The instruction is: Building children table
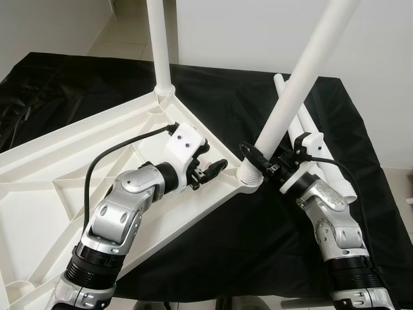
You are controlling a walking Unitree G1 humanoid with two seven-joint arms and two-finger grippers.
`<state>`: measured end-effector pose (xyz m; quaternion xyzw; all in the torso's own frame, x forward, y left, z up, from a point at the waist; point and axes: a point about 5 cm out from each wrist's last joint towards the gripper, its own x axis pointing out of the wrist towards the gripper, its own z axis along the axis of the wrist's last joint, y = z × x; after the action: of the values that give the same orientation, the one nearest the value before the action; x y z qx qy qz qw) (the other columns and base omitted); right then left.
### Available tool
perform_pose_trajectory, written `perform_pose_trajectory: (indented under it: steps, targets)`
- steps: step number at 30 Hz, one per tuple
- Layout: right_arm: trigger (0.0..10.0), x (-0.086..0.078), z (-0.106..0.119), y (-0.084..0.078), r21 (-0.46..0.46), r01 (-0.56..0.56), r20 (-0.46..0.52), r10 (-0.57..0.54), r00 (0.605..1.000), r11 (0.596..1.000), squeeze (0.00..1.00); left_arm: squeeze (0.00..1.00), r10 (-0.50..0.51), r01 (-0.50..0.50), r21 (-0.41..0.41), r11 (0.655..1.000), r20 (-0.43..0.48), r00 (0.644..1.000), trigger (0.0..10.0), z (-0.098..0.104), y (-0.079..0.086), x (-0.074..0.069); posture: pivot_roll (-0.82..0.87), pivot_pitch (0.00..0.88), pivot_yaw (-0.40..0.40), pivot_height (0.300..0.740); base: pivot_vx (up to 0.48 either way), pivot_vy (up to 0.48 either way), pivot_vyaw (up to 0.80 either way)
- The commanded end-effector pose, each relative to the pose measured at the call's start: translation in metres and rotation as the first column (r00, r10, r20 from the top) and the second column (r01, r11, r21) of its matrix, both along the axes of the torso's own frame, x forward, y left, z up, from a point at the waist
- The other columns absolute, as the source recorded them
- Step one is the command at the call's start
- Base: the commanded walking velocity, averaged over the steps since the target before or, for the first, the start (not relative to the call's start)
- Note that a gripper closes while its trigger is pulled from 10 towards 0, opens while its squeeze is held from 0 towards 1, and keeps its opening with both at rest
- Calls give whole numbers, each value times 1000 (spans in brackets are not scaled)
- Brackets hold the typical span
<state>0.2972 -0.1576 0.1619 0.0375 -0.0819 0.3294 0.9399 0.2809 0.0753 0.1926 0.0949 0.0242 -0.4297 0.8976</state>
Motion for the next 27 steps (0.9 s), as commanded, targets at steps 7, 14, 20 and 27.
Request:
perform_pose_trajectory:
  steps: [7, 14, 20, 27]
  targets:
    - [10000, -6, -50, -11, 12, 64, -262, -59, 963, 998, 0, 0, 14, -14, 0, 1000, -11, 1000, 10000, -2, 0, -3, 19, 117, -15, 740, 0, 0, 0]
    - [10000, -7, -58, -15, 46, 107, -320, -87, 944, 993, 0, 0, 14, -14, 2, 1000, -13, 1000, 10000, -3, 0, -4, 21, 116, -20, 740, 0, 0, 0]
    - [10000, -8, -69, -22, 71, 159, -371, -122, 920, 985, 0, 0, 16, -16, 1, 1000, -14, 1000, 10000, -3, 0, -4, 19, 116, -18, 740, 0, 0, 0]
    - [10000, -14, -74, -19, -7, 138, -336, -133, 932, 990, 0, 0, 18, -18, -1, 1000, -19, 1000, 10000, -2, 0, -5, 19, 121, -17, 740, 0, 0, 0]
